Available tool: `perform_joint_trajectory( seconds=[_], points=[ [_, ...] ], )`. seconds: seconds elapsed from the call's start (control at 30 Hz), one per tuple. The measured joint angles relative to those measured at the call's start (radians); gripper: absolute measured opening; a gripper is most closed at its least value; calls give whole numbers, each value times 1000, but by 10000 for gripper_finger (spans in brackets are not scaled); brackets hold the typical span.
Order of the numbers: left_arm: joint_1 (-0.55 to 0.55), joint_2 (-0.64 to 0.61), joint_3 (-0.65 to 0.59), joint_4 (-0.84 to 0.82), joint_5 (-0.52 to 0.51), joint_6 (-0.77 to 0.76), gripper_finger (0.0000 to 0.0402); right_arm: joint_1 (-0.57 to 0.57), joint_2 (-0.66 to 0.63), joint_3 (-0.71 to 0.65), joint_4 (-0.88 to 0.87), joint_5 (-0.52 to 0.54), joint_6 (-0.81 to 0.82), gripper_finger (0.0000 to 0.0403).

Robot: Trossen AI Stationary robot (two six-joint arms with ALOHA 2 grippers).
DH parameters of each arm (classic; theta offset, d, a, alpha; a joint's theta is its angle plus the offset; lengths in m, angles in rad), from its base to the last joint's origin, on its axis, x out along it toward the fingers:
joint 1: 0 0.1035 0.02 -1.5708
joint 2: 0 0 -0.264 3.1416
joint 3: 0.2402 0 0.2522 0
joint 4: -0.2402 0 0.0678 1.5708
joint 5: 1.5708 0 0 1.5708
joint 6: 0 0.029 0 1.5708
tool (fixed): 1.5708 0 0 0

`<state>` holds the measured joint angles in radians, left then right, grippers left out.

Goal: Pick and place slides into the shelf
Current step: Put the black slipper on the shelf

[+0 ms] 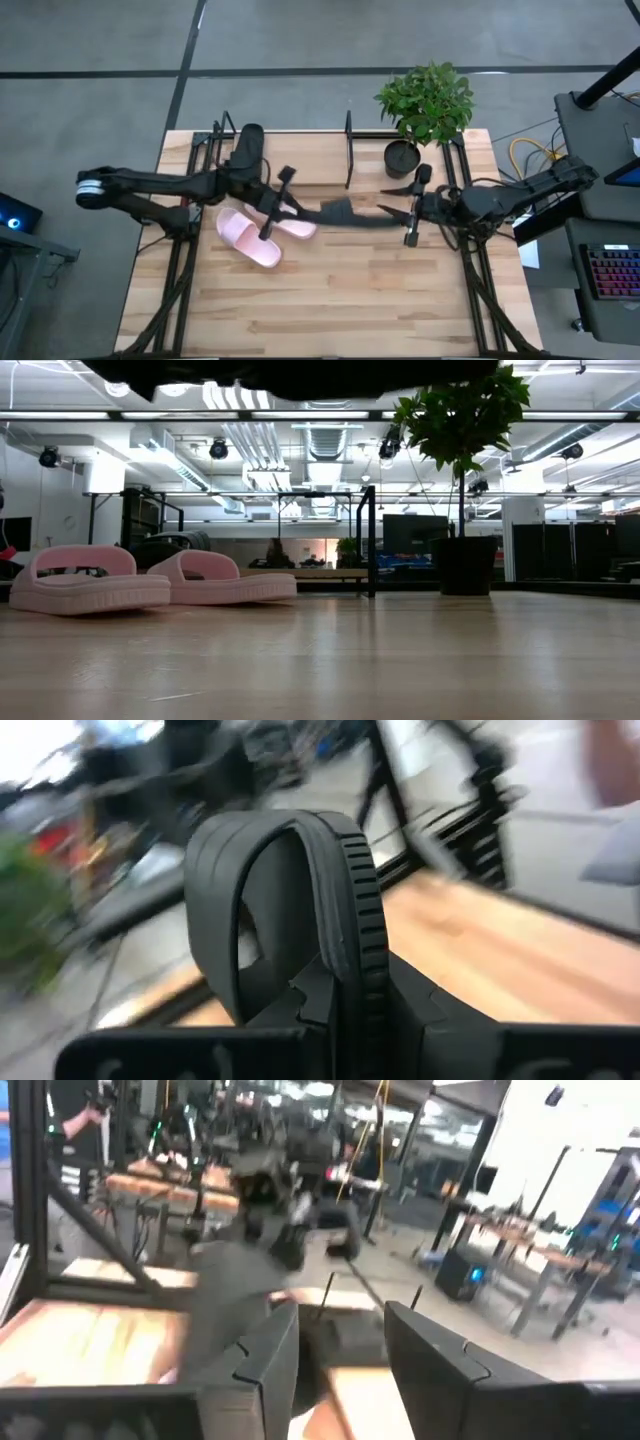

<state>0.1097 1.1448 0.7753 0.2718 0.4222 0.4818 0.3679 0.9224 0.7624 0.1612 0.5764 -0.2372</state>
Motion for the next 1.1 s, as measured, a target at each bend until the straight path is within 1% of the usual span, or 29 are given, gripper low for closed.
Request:
perform_joint_trajectory(
  seconds=[0.1,0.23,0.3,0.43,0.57,0.7,0.87,0.97,1.1],
  points=[
    [-17,-96,0,-113,-131,-4,22,0,7,-1,-54,1,53,133],
    [-50,-212,0,-190,-285,-5,22,0,26,-1,-81,1,116,127],
    [-68,-256,0,-222,-397,-4,22,0,39,-1,-83,1,132,125],
    [-104,-297,0,-282,-668,-24,22,0,62,-1,-83,2,149,122],
    [-135,-287,0,-329,-892,-33,22,0,87,-1,-102,1,159,124],
    [-149,-246,-2,-343,-1099,-58,22,0,119,-1,-106,1,174,124],
    [-150,-178,-2,-361,-1255,-82,22,0,144,-1,-107,1,174,118],
    [-150,-124,-2,-391,-1349,-145,22,0,148,-1,-105,2,177,114],
    [-149,-53,-2,-415,-1434,-249,22,0,147,-1,-105,2,177,110]
  ],
)
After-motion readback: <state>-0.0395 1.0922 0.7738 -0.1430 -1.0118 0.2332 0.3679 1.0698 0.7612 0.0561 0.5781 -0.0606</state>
